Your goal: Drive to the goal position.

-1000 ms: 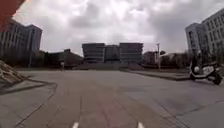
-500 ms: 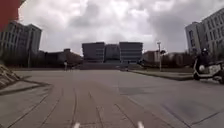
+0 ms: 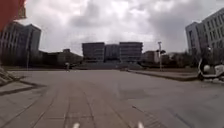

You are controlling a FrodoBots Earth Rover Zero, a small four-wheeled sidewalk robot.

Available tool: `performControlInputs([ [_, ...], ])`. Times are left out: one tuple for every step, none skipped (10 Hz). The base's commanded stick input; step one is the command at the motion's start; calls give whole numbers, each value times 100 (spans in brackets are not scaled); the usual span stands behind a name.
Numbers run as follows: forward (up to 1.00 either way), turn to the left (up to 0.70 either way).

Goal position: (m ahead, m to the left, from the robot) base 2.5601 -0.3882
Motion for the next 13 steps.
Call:
performControlInputs([
  [60, 11],
  [60, 7],
  [60, 3],
  [60, 0],
  [60, 0],
  [60, 0],
  [60, 0],
  [60, 0],
  [60, 0],
  [60, 0],
  [60, 0],
  [60, 0],
  [60, 0],
])
